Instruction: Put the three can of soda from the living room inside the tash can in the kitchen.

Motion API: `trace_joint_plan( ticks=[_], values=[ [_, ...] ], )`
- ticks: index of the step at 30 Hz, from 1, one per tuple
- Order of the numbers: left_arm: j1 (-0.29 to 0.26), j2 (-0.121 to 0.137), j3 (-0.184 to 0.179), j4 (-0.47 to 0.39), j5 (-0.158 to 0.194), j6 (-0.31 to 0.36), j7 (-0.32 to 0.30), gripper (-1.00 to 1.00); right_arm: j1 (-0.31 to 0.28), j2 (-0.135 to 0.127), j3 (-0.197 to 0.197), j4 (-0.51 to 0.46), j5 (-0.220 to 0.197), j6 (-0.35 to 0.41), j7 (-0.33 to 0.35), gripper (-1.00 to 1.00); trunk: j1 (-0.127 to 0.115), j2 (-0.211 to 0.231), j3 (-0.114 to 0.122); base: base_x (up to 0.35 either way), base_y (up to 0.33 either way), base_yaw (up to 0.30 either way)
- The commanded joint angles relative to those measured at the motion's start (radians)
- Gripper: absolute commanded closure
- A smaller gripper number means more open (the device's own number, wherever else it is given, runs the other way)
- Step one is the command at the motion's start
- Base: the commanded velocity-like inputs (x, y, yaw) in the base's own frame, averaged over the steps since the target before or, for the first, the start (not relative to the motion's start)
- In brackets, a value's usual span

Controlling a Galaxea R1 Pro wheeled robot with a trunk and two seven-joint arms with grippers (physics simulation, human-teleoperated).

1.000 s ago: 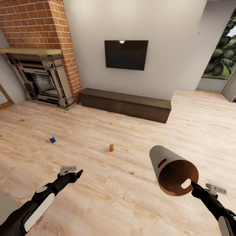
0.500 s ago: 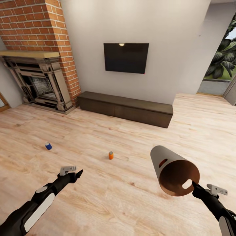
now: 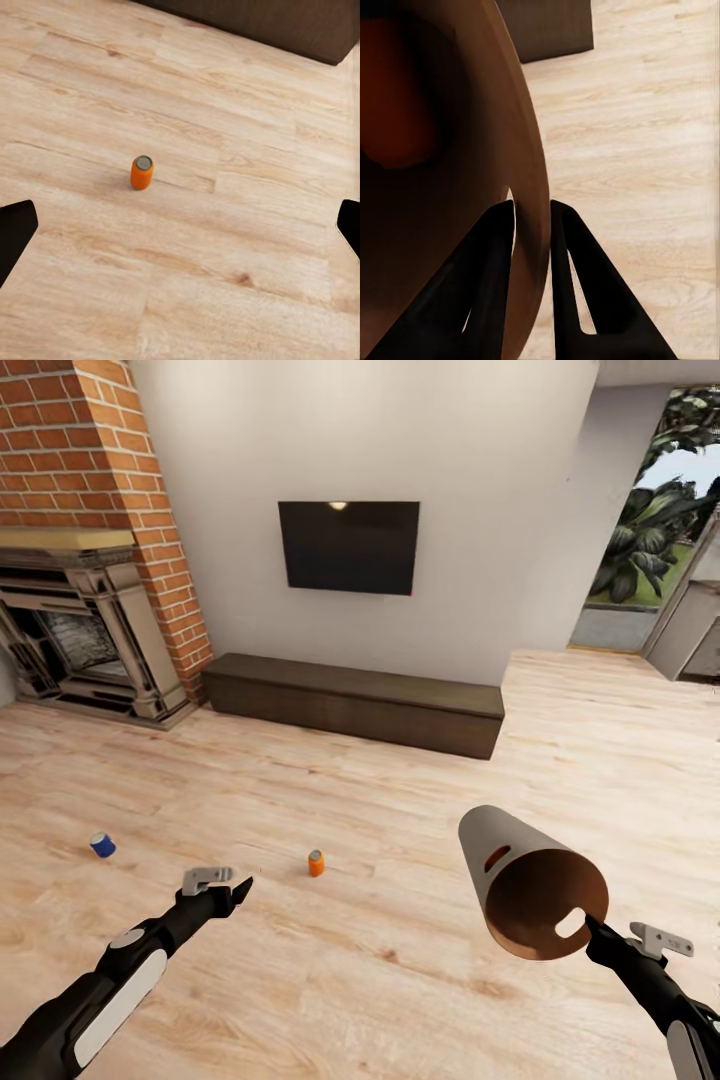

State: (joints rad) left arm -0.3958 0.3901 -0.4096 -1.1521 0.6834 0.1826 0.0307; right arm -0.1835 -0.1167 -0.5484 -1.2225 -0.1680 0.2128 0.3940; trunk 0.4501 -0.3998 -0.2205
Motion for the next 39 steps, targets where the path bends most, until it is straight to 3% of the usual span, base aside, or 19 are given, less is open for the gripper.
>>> trace_joint_plan(
  ticks=[1, 11, 39],
  values=[
    [0.0, 0.0, 0.0, 0.0, 0.0, 0.0, 0.0, -1.0, -0.001, 0.0, 0.0, -0.002, -0.015, 0.002, 0.008, 1.0, 0.0, 0.0, 0.002, 0.321, -0.083, -0.174],
    [0.0, 0.0, 0.0, 0.0, 0.0, 0.0, 0.0, -1.0, -0.001, 0.0, 0.003, -0.002, -0.013, 0.002, 0.006, 1.0, 0.0, 0.0, 0.009, 0.321, -0.089, -0.106],
    [0.0, 0.0, 0.0, 0.002, 0.001, 0.0, 0.0, -1.0, -0.001, 0.0, 0.006, 0.003, -0.011, 0.002, 0.003, 1.0, 0.0, 0.0, 0.01, 0.321, -0.019, -0.003]
  ],
)
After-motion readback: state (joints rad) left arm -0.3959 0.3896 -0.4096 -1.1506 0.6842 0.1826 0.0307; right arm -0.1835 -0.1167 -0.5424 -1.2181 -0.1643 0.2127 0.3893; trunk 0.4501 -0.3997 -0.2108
